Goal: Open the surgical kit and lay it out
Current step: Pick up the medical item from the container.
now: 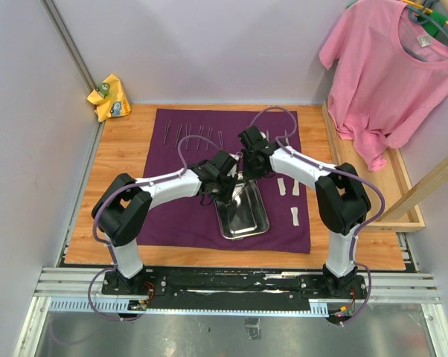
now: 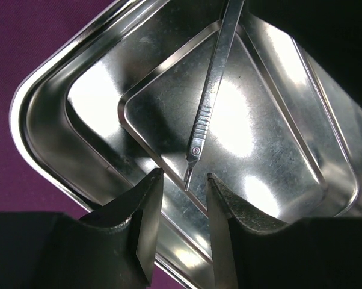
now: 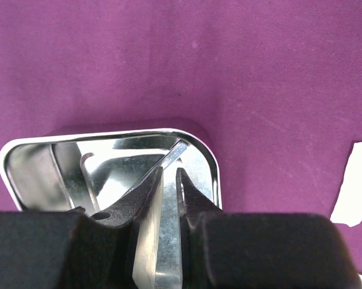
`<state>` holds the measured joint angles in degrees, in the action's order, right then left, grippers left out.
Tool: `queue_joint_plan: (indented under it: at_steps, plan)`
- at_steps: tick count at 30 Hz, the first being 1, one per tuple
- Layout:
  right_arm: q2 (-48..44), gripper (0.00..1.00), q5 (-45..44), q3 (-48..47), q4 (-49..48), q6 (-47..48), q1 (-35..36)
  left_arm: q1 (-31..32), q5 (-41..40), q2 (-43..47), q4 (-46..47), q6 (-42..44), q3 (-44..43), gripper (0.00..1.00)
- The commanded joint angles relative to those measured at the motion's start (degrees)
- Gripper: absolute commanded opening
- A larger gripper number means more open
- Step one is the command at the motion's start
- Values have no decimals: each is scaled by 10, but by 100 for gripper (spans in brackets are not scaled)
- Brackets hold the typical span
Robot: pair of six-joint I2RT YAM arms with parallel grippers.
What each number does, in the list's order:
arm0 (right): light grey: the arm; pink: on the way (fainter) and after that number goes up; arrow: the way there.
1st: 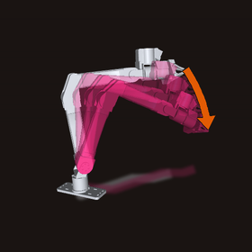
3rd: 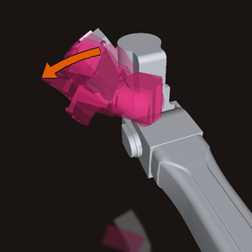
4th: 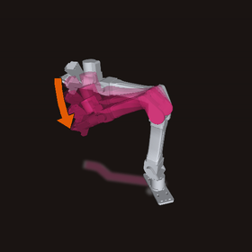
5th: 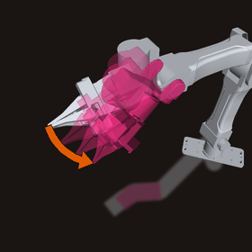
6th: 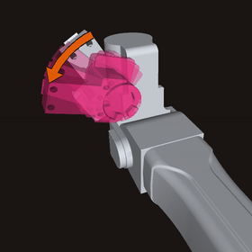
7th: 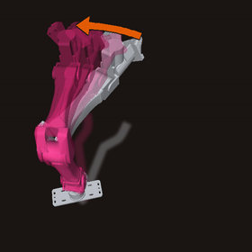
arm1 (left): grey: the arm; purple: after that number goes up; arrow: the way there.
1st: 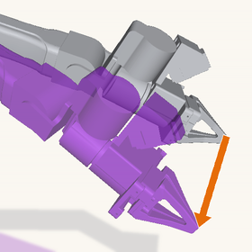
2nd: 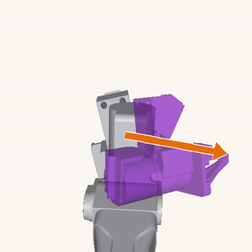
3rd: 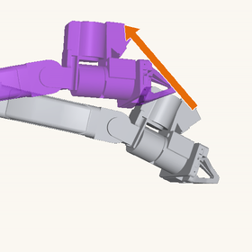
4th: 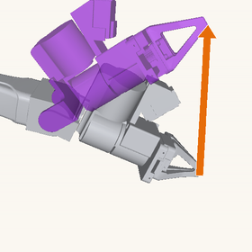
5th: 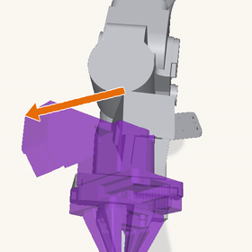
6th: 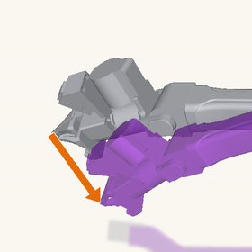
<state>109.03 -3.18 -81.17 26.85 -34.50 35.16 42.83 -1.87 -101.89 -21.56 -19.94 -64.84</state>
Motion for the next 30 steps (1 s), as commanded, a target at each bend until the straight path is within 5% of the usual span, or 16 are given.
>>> queue_joint_plan:
  at_steps: [1,15,30]
  plan:
    - [23,15,-20,-23,11,-6,13,1,0,18,9,5,11,41]
    - [62,6,-30,-39,25,-10,20,1,6,12,13,10,9,42]
    - [93,6,-42,-55,52,-12,25,1,15,5,16,14,6,43]
